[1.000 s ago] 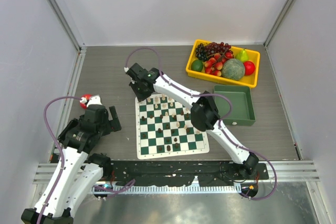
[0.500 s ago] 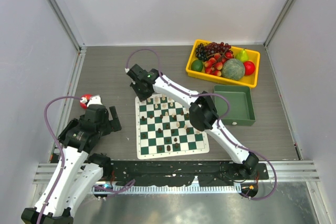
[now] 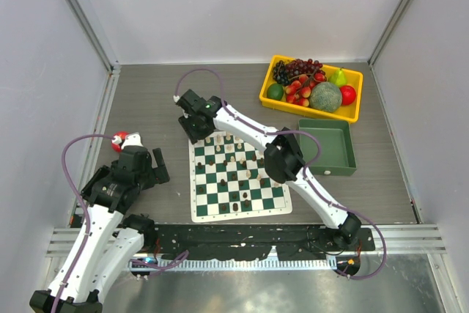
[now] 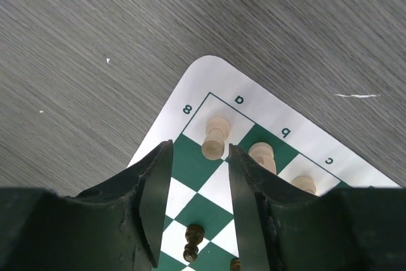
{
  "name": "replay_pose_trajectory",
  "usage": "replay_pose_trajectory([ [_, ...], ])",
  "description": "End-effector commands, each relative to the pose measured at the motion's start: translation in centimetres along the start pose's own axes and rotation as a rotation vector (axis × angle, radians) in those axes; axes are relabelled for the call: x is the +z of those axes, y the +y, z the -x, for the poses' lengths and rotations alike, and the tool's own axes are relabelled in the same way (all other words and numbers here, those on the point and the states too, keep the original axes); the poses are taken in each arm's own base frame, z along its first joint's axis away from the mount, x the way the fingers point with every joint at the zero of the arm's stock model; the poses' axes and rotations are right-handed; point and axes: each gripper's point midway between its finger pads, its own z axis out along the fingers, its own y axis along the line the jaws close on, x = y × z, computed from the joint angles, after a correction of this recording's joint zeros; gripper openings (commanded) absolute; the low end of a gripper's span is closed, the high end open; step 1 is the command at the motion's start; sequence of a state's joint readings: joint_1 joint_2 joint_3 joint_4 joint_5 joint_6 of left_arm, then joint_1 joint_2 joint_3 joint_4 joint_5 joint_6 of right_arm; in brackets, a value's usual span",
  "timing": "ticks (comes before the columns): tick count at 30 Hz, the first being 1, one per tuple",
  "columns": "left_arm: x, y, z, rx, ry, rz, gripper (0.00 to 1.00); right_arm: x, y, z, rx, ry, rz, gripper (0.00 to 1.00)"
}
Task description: Set up the chess pieces on the board
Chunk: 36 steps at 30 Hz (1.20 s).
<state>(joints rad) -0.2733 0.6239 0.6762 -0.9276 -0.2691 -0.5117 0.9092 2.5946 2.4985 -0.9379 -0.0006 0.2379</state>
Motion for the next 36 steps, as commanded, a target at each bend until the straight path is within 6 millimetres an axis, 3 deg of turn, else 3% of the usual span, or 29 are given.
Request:
replay_pose_trajectory([
  [1,0.0,-0.2,1.1,-0.006,-0.05,-0.008,0.99,-6.3,1.9,5.7,-0.001,-0.182,0.08,0.47],
  [3,0.0,-0.2,1.2,-0.008,-0.053,-0.008,0.99,-10.0,2.0,7.2,-0.006,-0.246,0.079,0.47],
  [4,0.0,-0.2,1.1,-0.006,-0.049,-0.007,0.99,-10.9,1.9,7.5,-0.008,-0.261,0.07,0.47],
  [6,0.0,-0.2,1.2,-0.005,-0.051,-0.008,0.99,-14.1,0.6,8.3,-0.002,-0.321,0.018,0.47],
  [10,0.0,-0.2,1.2,-0.009,-0.051,-0.007,0.99,-18.3,-4.0,6.8,0.076,-0.368,-0.097,0.47],
  [13,-0.1,-0.1,1.1,-0.011,-0.051,-0.005,0.99,-19.8,-9.9,2.5,0.211,-0.334,-0.201,0.47],
  [14,-0.1,0.0,1.2,-0.012,-0.054,0.0,0.99,-18.8,-12.2,0.0,0.252,-0.286,-0.237,0.47],
  [15,-0.1,0.0,1.2,-0.01,-0.053,0.0,0.99,-19.7,-12.8,-0.9,0.285,-0.294,-0.237,0.47],
  [18,-0.1,0.0,1.2,-0.009,-0.051,0.003,0.99,-18.6,-15.9,-6.1,0.36,-0.209,-0.27,0.47],
  [22,0.1,0.1,1.0,-0.01,-0.042,0.009,0.99,-18.1,-16.6,-10.5,0.401,-0.135,-0.283,0.47],
  [28,0.2,0.0,0.9,-0.005,-0.032,0.013,0.99,-17.4,-15.8,-13.7,0.453,-0.082,-0.251,0.47],
  [32,0.2,0.0,1.0,-0.008,-0.033,0.014,0.99,-17.8,-15.0,-14.1,0.442,-0.084,-0.206,0.47],
  [36,0.3,0.1,0.9,-0.006,-0.027,0.017,0.99,-18.2,-12.9,-13.2,0.389,-0.114,-0.151,0.47],
])
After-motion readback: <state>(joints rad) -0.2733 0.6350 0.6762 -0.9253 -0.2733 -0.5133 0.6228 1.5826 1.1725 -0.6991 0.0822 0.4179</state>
